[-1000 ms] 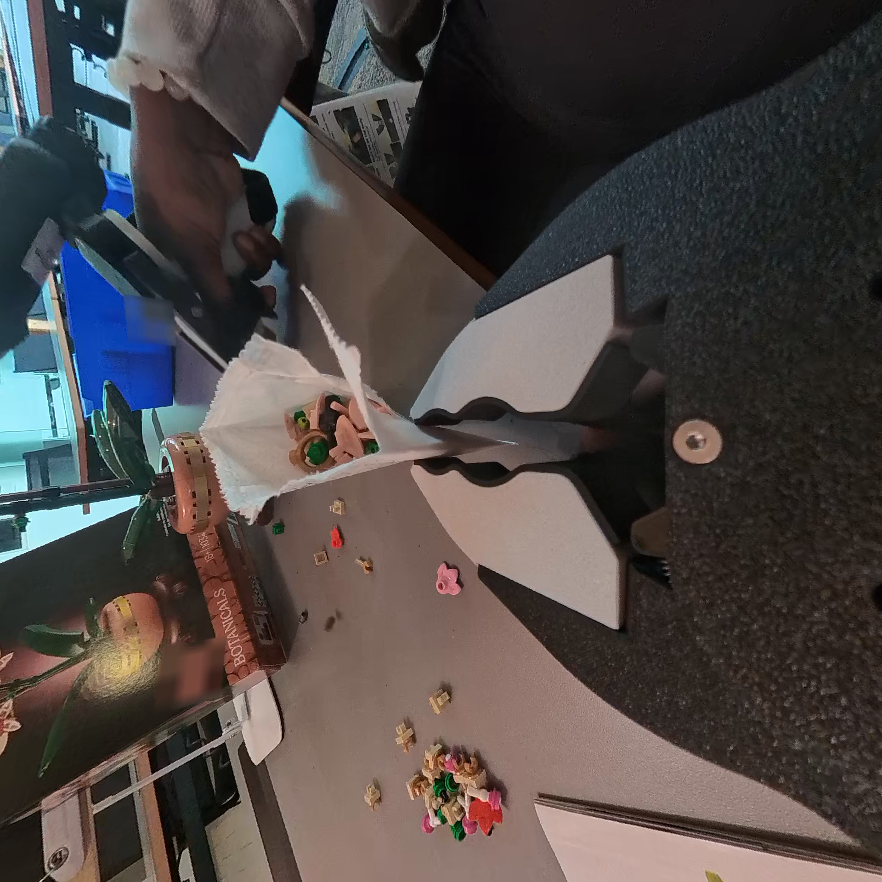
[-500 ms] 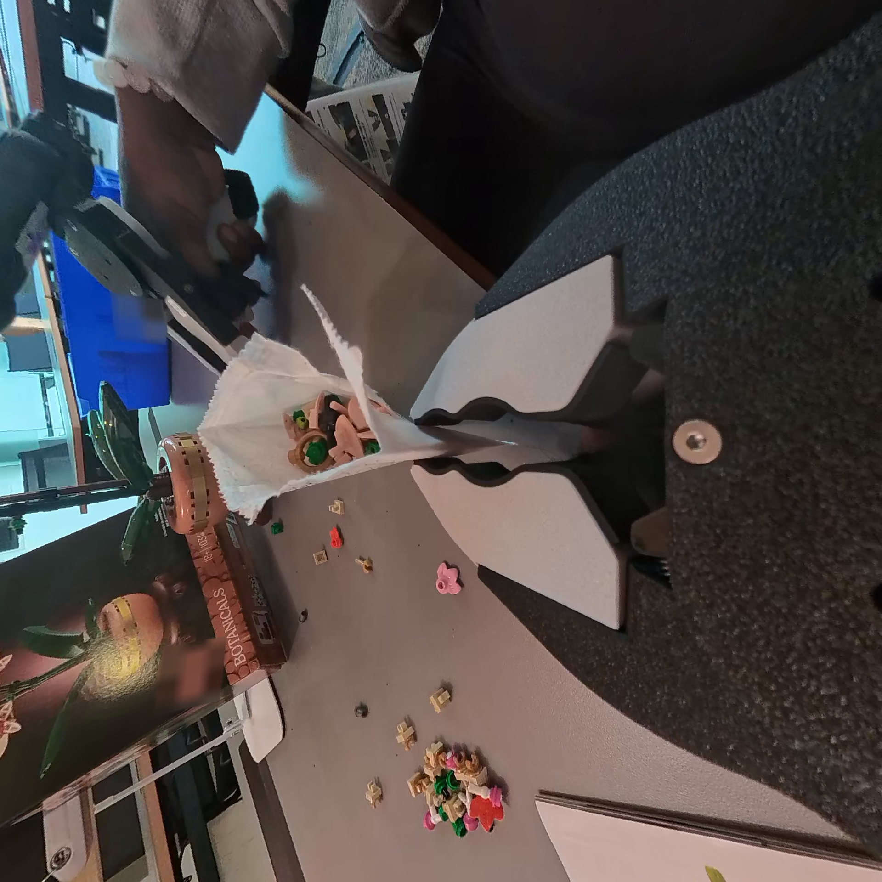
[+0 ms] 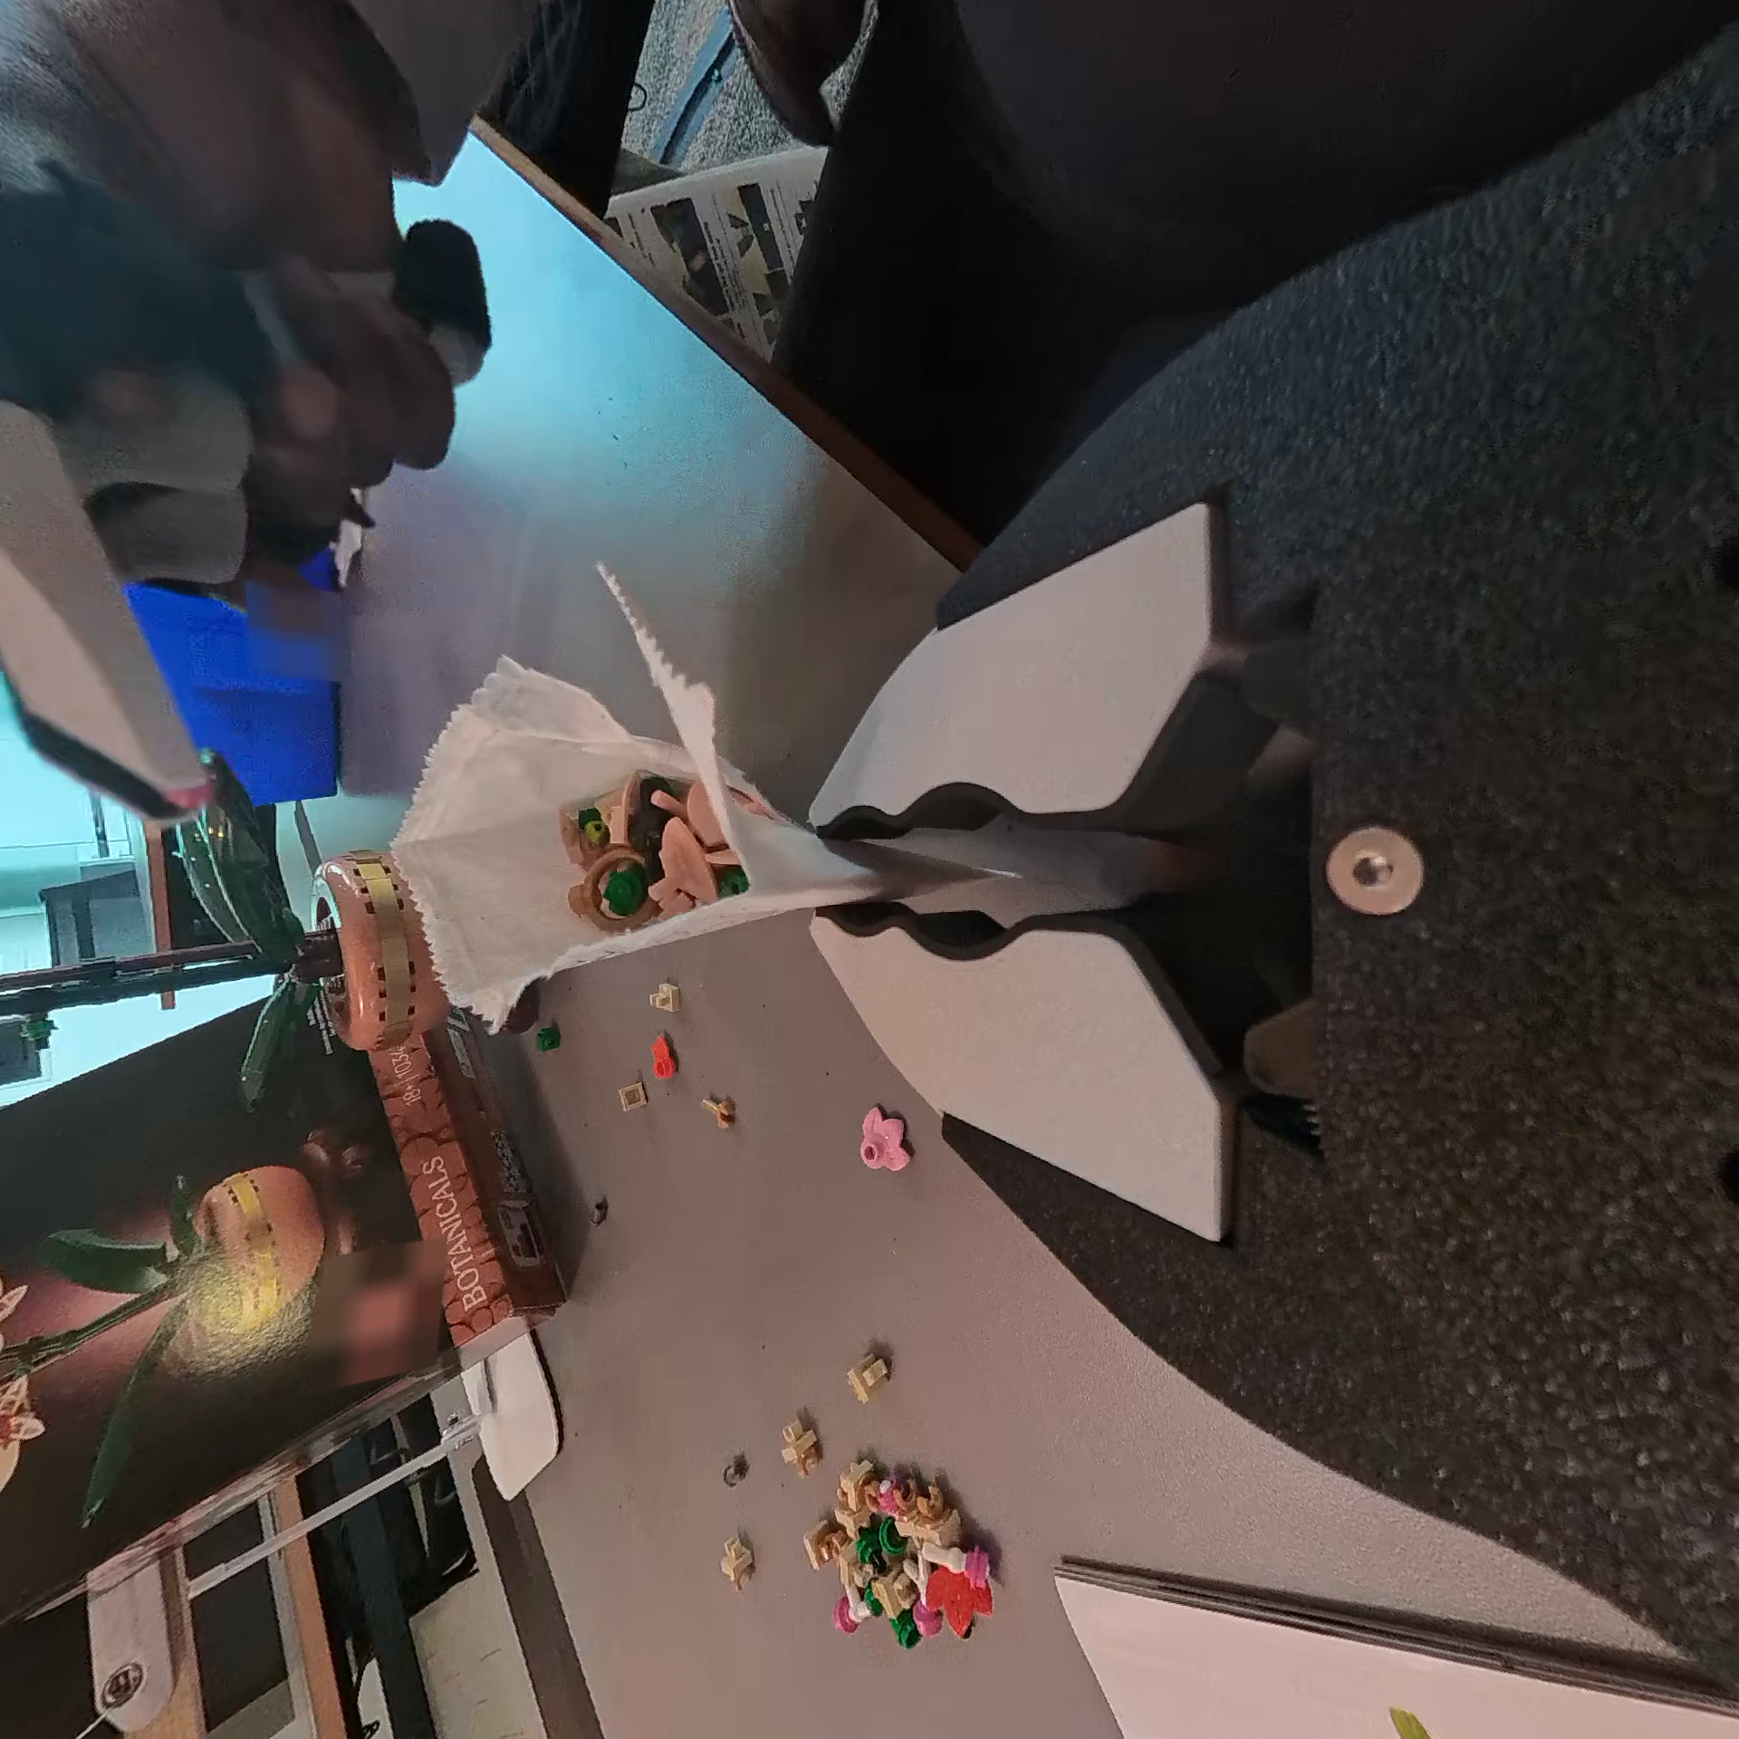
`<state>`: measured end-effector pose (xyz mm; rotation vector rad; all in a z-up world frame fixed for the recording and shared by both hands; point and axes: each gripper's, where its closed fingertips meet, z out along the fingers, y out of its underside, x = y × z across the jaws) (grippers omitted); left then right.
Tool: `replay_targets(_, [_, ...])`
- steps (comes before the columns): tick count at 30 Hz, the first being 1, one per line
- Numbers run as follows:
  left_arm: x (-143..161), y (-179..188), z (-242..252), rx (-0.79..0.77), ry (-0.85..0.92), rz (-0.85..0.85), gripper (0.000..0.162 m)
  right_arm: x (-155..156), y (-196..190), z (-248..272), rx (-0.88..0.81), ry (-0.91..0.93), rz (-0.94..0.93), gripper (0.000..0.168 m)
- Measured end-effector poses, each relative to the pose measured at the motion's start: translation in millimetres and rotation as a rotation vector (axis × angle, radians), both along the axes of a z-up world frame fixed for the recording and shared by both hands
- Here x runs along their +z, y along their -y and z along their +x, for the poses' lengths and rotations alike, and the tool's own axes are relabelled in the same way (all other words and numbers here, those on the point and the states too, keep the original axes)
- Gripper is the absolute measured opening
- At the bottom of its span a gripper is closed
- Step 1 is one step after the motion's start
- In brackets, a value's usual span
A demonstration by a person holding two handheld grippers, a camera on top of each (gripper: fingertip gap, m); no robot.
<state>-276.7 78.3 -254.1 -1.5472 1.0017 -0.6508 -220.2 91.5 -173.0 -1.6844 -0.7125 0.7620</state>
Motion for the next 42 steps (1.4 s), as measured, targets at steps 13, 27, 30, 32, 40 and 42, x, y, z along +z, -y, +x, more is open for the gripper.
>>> replay_targets(13, [0, -2, 0, 0.002, 0.006, 0.002, 0.012, -8, -19, 3, -0.141, 0.143, 0.114, 0.037])
replay_targets(27, [0, -2, -1, 0.006, 0.01, -0.009, 0.012, 2, -107, 204, -0.267, 1.183, 0.533, 0.063])
replay_targets(30, [0, -2, -2, 0.009, 0.009, -0.012, 0.012, -19, -128, 194, -0.05, 1.47, 0.563, 0.057])
replay_targets(32, [0, -2, -1, 0.009, 0.008, -0.01, 0.012, -29, -145, 199, 0.003, 1.633, 0.568, 0.055])
replay_targets(40, [0, 0, -1, 0.003, 0.019, -0.014, 0.012, -32, -160, 205, -0.058, 1.817, 0.836, 0.022])
replay_targets(42, [1, 0, -1, 0.003, 0.02, -0.013, 0.012, -30, -155, 213, -0.076, 1.83, 0.825, 0.021])
